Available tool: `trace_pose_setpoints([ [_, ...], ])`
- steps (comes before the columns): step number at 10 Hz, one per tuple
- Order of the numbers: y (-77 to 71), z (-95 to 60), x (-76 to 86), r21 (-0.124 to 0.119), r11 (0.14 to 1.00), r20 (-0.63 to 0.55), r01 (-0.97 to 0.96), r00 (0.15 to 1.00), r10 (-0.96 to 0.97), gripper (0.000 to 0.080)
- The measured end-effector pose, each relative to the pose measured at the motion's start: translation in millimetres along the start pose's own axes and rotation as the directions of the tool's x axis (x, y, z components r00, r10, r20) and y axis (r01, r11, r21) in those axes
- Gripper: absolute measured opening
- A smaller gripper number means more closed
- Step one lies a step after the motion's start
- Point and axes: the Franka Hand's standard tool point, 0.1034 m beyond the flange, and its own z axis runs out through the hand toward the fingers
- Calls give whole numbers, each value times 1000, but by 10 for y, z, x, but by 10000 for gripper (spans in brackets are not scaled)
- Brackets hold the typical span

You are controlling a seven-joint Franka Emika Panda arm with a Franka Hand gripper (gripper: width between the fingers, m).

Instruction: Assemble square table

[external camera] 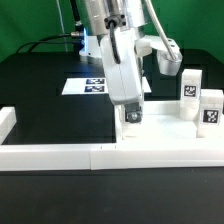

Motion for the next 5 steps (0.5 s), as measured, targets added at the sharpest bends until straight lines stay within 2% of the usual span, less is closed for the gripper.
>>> trace_pose_setpoints([
  [1, -5, 2, -33, -9, 970, -12, 241, 970, -242, 610],
  [3, -4, -8, -31, -18, 821, -10, 570, 821, -570, 638],
  [4, -2, -2, -26, -18, 818, -10, 574, 818, -575, 648],
  [5, 0, 2, -20, -20, 780, -10, 625, 780, -625, 648],
])
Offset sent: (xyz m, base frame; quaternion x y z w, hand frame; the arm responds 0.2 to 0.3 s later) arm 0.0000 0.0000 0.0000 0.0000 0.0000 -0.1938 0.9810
